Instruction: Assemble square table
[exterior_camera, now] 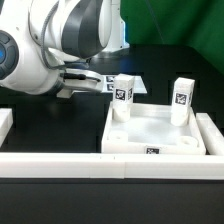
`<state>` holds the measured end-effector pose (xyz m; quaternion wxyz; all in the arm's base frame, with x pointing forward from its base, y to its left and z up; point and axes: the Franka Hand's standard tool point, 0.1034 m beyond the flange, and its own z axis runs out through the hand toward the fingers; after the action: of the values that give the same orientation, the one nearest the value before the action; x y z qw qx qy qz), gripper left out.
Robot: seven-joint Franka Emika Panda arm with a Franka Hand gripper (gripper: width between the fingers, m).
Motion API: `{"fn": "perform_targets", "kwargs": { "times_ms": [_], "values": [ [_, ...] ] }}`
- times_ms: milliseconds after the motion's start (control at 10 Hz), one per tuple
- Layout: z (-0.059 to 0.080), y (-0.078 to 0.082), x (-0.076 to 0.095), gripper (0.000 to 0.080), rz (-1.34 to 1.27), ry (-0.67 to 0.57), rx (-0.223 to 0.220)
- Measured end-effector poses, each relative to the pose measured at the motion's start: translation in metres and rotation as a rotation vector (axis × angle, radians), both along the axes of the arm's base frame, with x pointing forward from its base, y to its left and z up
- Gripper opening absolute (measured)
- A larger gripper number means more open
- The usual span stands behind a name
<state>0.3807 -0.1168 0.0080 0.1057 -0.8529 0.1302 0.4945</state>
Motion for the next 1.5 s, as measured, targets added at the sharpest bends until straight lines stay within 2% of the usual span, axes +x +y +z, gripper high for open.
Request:
{"fn": "perform_targets", "kwargs": {
  "times_ms": [100, 300, 500, 600, 700, 800, 900, 1000, 1100, 1200, 1400, 1500],
  "values": [
    [0.005, -0.001, 0.003, 0.0285, 0.015, -0.001, 0.018],
    [0.043, -0.005, 0.05, 0.0287, 0.083, -0.089, 0.088],
    [0.068, 0.0, 0.061, 0.0287, 0.121, -0.125, 0.075],
    [0.064, -0.001, 0.057, 0.0287, 0.116, -0.124, 0.074],
    [0.058, -0.004, 0.064, 0.0287, 0.117, -0.178, 0.054],
    [0.061, -0.003, 0.075, 0.0287, 0.125, -0.257, 0.031],
    [0.074, 0.003, 0.096, 0.0287, 0.153, -0.385, -0.003],
    [0.093, 0.012, 0.113, 0.0287, 0.179, -0.453, -0.008],
    [0.119, 0.022, 0.145, 0.0287, 0.223, -0.552, -0.008],
    [0.139, 0.03, 0.173, 0.0287, 0.258, -0.68, -0.028],
    [0.129, 0.024, 0.163, 0.0287, 0.234, -0.79, -0.069],
    [0.13, 0.021, 0.169, 0.0287, 0.234, -0.86, -0.098]
  ]
}}
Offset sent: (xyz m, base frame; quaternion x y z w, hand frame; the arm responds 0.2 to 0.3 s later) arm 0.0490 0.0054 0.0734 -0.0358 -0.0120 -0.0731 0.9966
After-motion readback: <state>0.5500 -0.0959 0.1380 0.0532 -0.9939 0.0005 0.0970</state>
